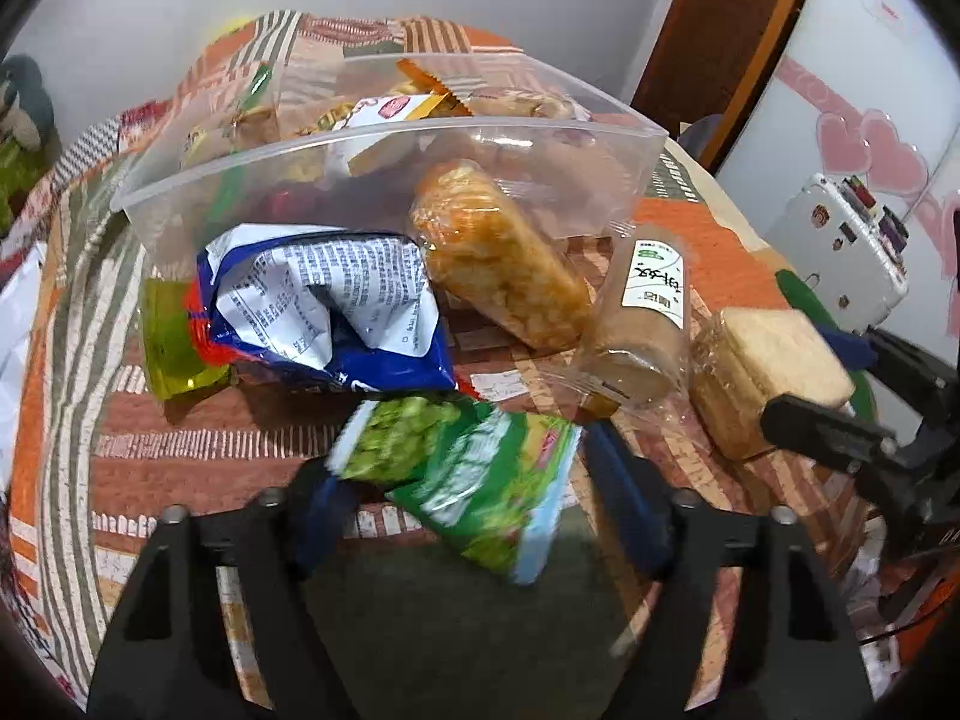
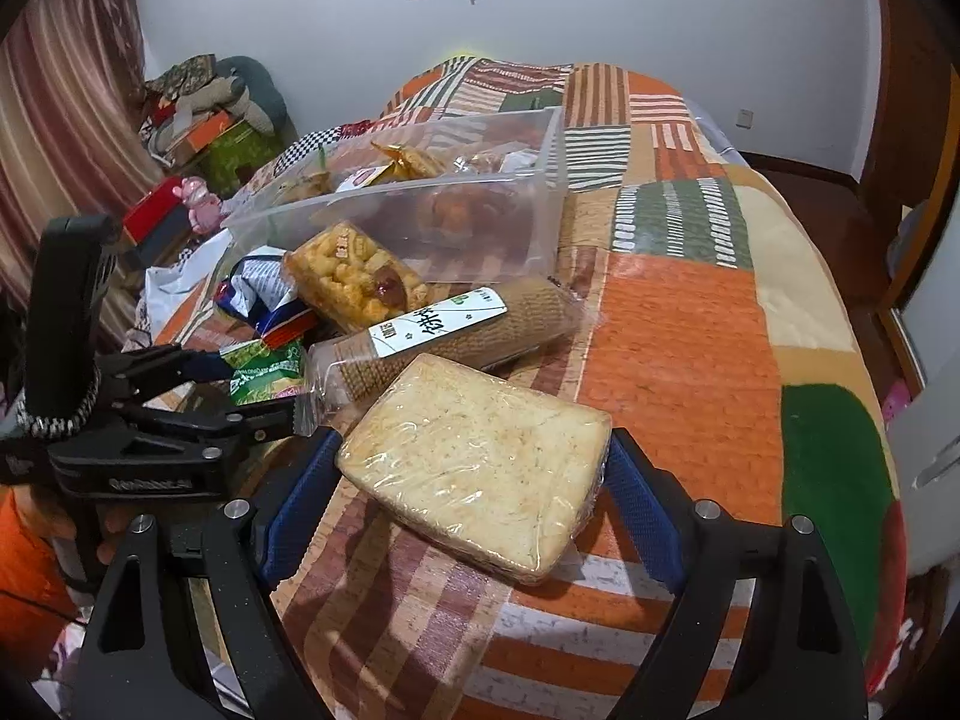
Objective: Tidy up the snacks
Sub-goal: 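Move both tools toward the wrapped bread slice beside the box, then grasp the green pea bag with the left tool while the right tool carries the bread slice into the box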
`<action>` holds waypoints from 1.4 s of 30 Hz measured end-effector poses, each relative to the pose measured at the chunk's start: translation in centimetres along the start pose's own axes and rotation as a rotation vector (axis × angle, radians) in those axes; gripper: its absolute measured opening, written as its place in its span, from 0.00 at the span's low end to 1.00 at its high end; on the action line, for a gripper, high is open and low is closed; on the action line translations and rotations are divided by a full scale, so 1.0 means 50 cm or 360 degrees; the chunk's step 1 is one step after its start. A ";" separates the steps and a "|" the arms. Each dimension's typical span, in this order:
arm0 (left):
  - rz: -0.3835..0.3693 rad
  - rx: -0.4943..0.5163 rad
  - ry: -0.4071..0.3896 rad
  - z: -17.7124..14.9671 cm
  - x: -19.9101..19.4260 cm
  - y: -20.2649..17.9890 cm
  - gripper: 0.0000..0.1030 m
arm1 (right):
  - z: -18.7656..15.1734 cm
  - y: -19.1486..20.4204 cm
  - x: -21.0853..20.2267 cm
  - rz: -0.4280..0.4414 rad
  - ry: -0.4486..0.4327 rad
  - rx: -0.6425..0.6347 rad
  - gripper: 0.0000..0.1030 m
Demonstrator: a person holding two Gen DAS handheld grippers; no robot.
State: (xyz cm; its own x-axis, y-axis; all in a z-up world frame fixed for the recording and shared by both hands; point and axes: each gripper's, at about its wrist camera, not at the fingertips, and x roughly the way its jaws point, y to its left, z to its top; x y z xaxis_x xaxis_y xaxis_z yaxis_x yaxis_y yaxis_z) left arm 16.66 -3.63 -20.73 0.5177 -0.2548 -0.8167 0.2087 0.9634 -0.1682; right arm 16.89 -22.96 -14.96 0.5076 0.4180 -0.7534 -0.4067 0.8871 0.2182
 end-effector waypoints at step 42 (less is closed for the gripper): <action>-0.0020 -0.0052 -0.0562 0.091 -0.244 0.053 0.19 | 0.142 0.040 -0.076 0.0031 -0.0375 -0.0080 0.83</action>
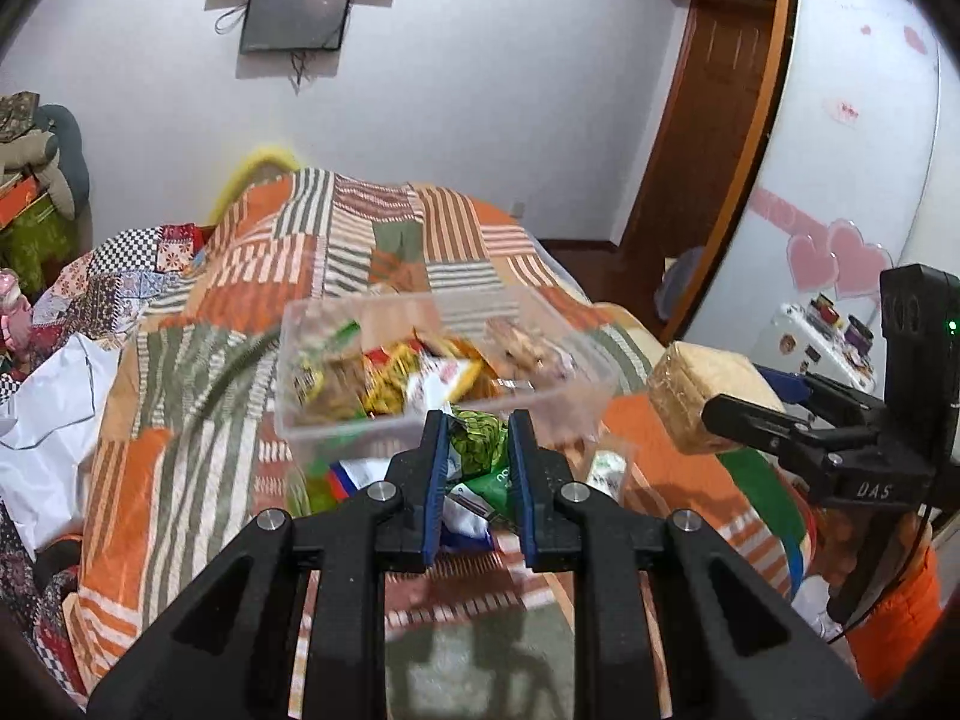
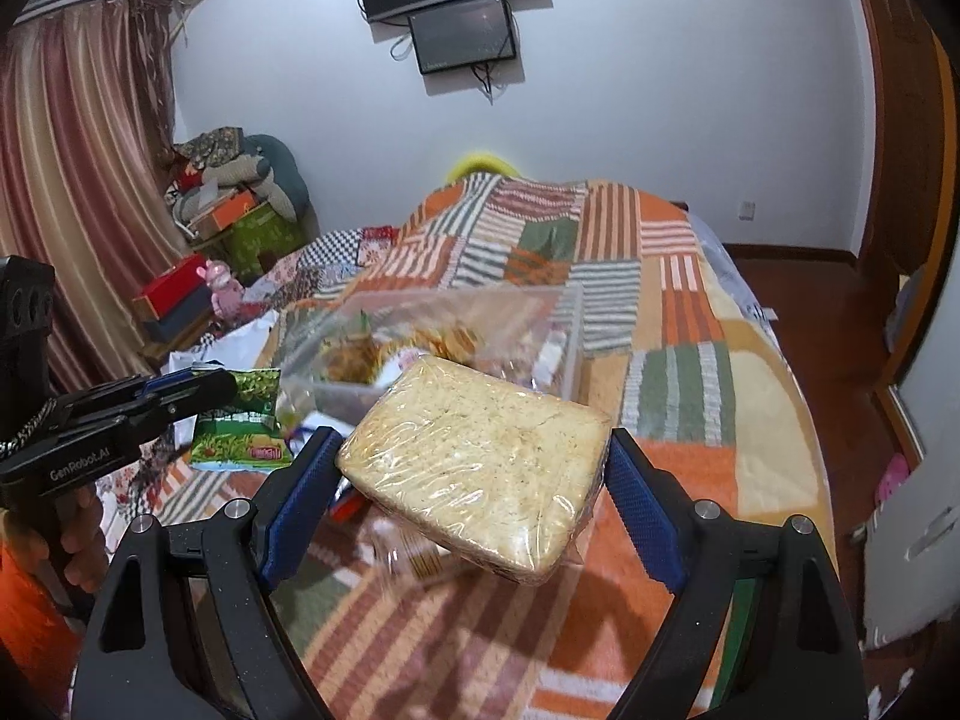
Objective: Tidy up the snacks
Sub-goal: 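Grasp the green pea bag with the left tool while the right tool carries the bread slice into the box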
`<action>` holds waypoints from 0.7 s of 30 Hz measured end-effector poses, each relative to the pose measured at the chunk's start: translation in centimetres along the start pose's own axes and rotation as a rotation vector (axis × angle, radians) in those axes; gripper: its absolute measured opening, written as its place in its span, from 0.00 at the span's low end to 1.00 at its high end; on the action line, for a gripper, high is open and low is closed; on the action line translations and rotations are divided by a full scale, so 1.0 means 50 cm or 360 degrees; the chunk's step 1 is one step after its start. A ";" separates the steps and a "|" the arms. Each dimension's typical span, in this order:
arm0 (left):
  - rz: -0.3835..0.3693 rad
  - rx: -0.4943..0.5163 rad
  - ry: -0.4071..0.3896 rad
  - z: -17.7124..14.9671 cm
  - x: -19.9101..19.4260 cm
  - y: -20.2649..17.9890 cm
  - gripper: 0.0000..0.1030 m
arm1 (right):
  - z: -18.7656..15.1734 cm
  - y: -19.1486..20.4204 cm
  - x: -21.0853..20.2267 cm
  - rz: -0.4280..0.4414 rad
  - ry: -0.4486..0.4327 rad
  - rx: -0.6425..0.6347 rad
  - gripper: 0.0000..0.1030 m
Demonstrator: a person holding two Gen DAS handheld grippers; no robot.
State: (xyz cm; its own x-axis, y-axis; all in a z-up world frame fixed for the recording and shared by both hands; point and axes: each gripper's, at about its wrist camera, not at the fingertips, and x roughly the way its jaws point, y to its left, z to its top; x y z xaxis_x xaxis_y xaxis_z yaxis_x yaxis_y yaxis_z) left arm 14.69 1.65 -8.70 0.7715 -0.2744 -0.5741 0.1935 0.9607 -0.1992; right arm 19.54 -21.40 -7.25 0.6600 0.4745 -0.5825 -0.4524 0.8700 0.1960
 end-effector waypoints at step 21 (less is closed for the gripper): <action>0.0099 -0.0052 -0.0002 0.120 0.149 0.085 0.19 | 0.115 -0.005 0.130 0.0020 -0.0013 -0.0006 0.83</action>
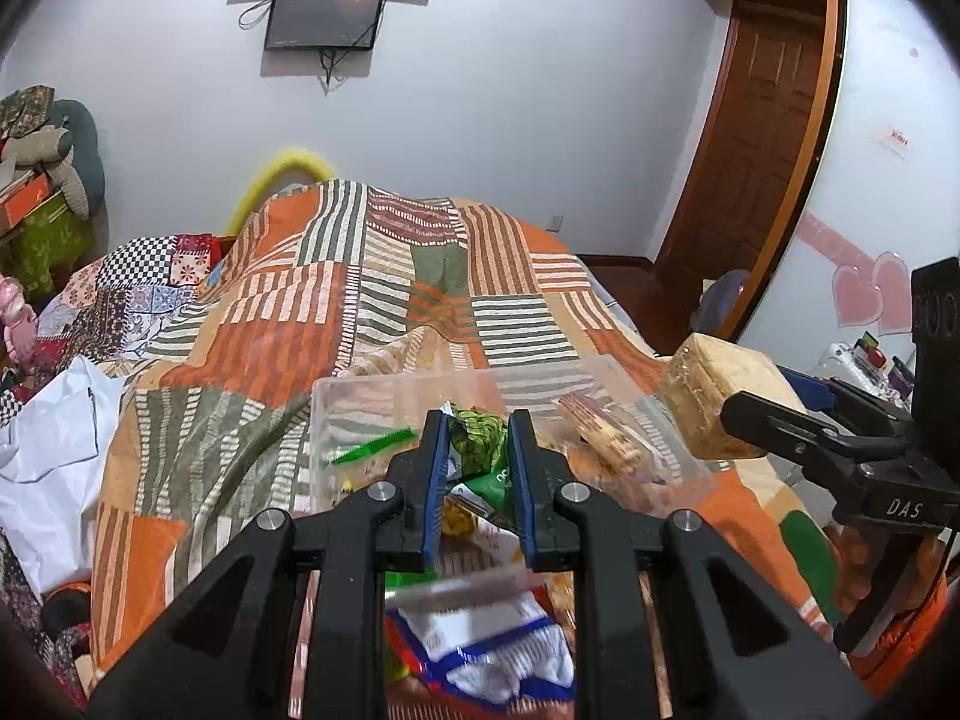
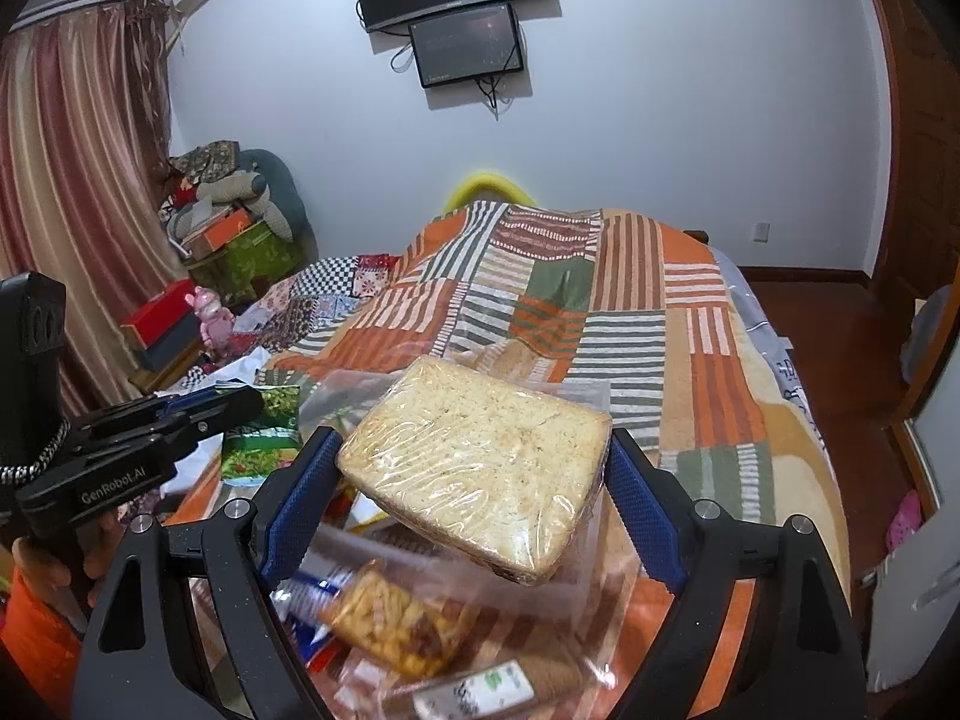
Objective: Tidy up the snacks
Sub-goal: 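Grasp the green pea bag with the left tool while the right tool carries the bread slice into the box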
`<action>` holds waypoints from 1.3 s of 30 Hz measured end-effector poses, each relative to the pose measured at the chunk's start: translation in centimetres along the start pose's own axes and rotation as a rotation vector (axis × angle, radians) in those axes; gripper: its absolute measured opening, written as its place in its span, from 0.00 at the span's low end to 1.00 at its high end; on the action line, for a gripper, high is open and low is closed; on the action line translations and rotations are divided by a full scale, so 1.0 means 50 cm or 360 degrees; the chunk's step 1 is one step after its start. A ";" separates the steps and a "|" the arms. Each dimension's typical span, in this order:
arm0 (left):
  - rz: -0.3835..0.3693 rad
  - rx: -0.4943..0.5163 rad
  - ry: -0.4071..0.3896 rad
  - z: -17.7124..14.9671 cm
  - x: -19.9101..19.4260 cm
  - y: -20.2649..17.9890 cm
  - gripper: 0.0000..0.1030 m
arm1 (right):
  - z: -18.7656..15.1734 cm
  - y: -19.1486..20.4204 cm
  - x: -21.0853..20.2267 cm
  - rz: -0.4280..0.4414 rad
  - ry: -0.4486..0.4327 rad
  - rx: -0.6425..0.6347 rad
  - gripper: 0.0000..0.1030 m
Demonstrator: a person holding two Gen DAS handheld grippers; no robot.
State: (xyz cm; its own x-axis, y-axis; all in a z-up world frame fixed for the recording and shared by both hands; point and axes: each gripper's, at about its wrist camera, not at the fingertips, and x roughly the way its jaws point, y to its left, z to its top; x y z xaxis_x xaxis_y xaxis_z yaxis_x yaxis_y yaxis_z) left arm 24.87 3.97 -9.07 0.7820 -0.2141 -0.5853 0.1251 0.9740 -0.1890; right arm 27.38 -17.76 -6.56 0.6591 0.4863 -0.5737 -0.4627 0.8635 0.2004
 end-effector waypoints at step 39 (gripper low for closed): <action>0.0036 -0.0089 0.0241 0.037 0.170 0.034 0.24 | 0.031 -0.027 0.144 -0.0017 0.0311 0.0004 0.84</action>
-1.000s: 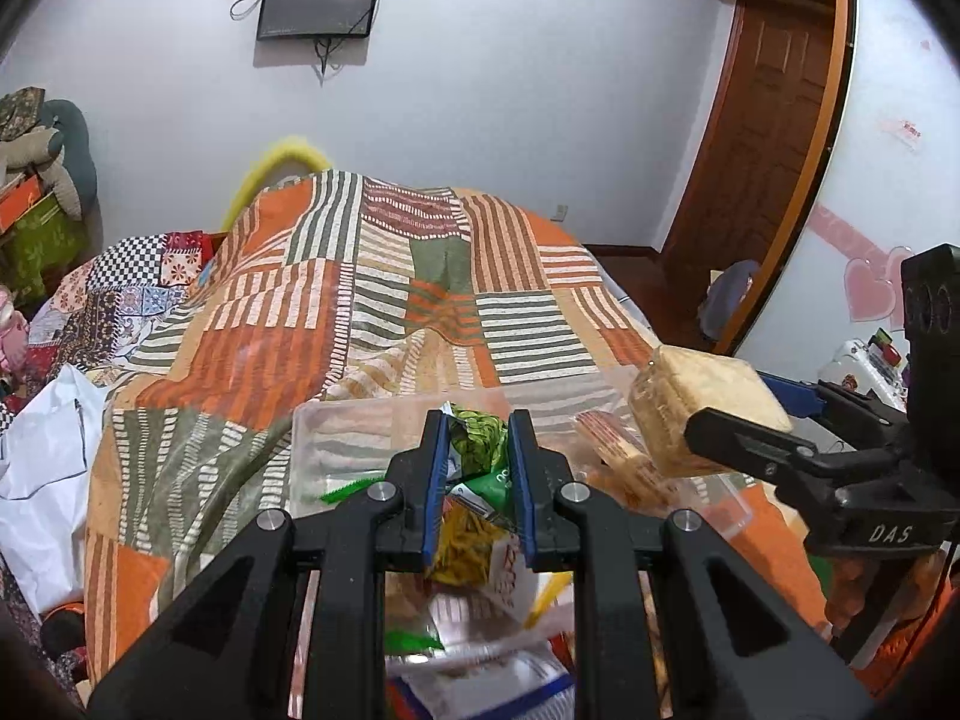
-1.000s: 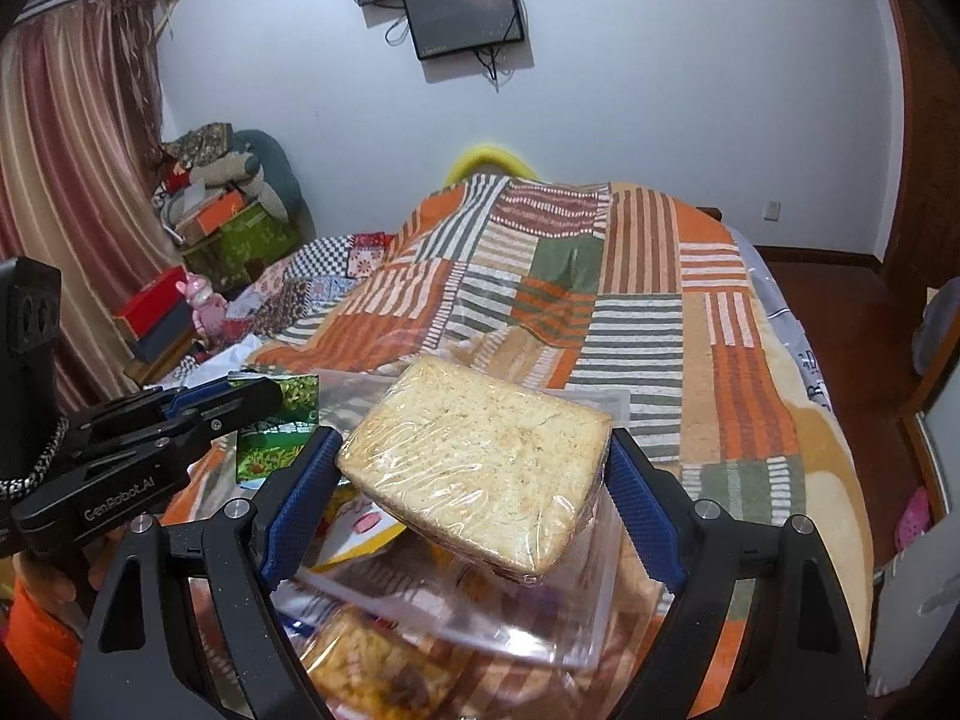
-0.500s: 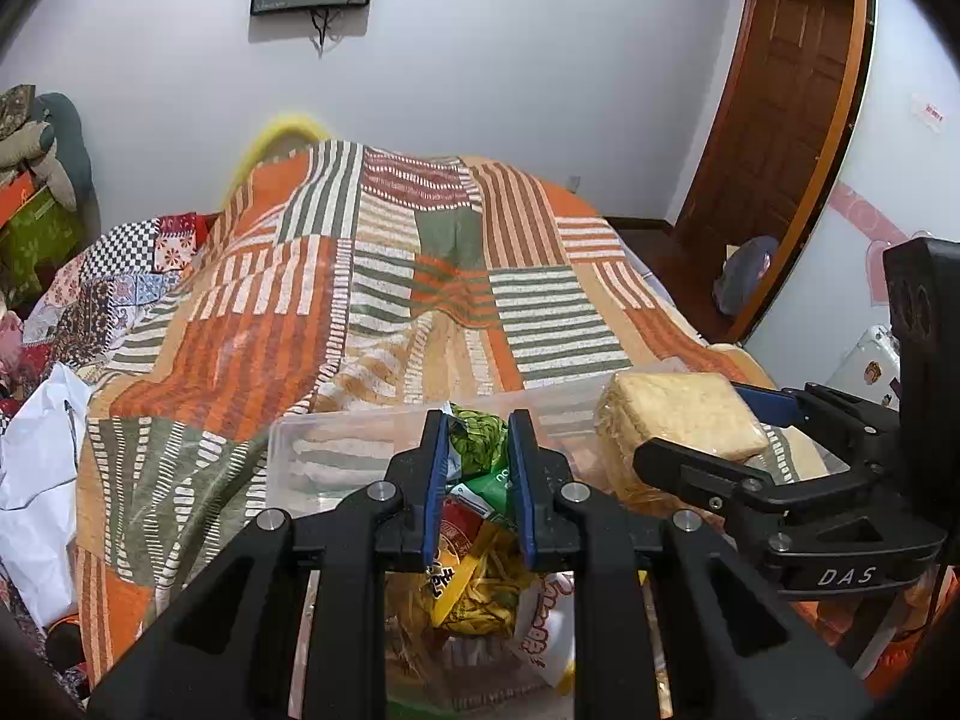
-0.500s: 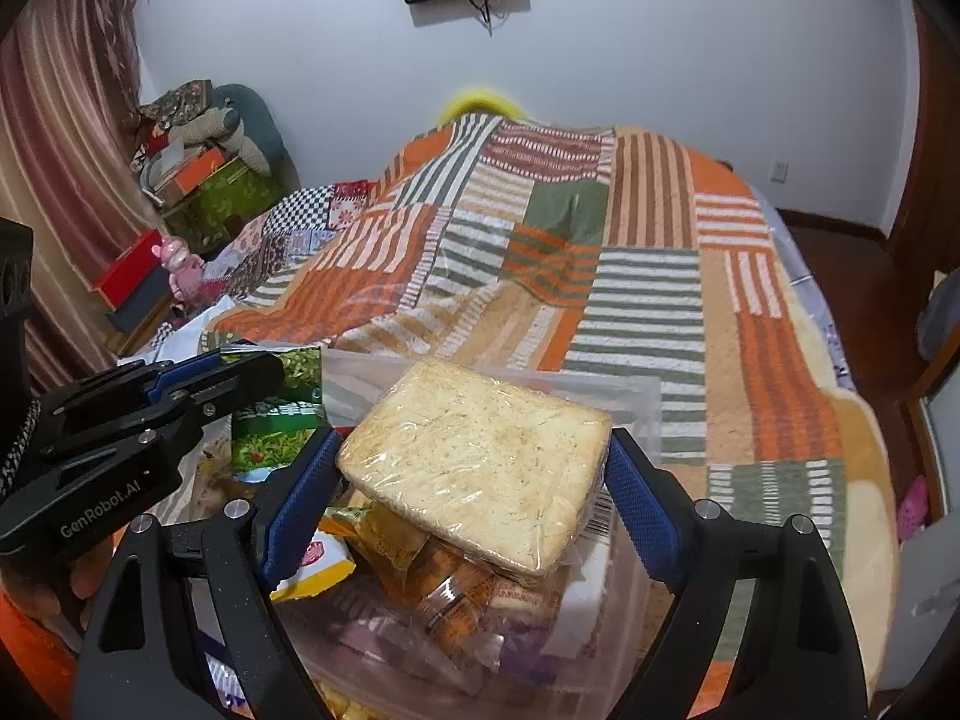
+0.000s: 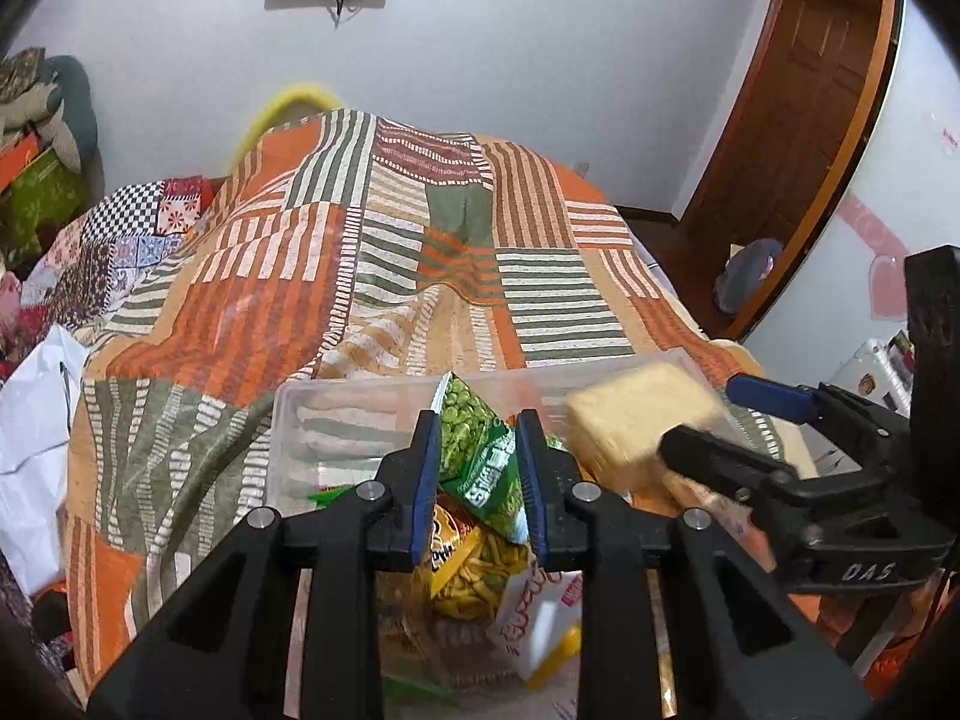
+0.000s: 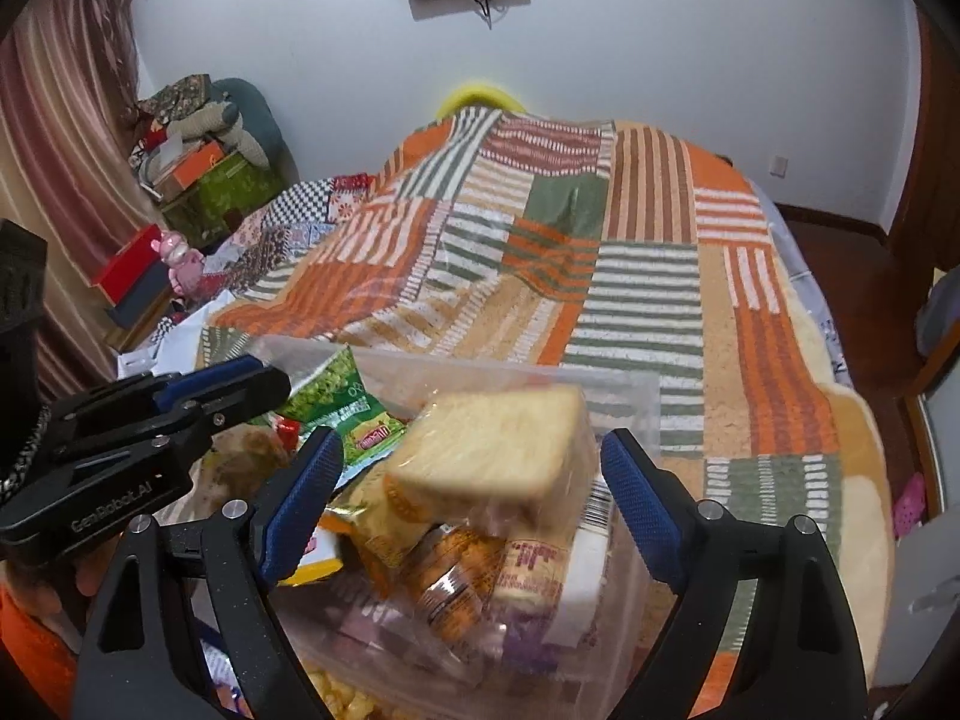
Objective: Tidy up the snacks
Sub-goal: 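Grasp the green pea bag with the left tool while the right tool carries the bread slice into the box, then open both tools over the box and reach toward the remaining snacks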
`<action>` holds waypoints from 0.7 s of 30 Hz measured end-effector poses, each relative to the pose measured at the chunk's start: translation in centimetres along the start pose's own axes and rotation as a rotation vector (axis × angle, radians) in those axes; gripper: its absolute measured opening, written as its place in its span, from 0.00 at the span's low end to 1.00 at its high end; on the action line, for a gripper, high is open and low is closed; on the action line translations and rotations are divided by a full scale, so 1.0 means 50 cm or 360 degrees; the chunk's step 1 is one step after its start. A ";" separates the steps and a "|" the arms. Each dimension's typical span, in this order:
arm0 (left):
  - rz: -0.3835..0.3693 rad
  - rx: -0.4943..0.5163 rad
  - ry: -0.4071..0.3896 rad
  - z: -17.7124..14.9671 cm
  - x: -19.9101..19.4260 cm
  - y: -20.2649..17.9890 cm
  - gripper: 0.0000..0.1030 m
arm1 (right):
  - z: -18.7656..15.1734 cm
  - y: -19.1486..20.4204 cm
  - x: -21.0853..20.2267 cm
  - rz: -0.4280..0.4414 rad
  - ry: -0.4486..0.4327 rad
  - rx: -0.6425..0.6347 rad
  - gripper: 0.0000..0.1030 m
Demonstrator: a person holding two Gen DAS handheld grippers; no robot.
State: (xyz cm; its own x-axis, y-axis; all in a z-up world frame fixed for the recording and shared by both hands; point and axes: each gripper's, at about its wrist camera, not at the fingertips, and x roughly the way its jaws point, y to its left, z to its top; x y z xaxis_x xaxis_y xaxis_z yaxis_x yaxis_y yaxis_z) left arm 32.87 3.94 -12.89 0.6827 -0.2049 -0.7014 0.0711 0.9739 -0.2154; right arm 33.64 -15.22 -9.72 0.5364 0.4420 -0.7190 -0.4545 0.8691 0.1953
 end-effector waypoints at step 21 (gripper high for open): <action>0.0131 0.0151 -0.0174 -0.101 -0.224 -0.031 0.82 | -0.123 0.028 -0.145 -0.0103 -0.0092 -0.0113 0.84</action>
State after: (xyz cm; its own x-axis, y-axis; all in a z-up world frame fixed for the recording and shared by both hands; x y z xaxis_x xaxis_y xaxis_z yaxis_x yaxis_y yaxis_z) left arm 21.44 4.22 -8.10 0.7638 -0.1173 -0.6347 0.0765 0.9929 -0.0913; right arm 24.72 -18.60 -8.34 0.6053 0.3995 -0.6885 -0.4659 0.8791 0.1005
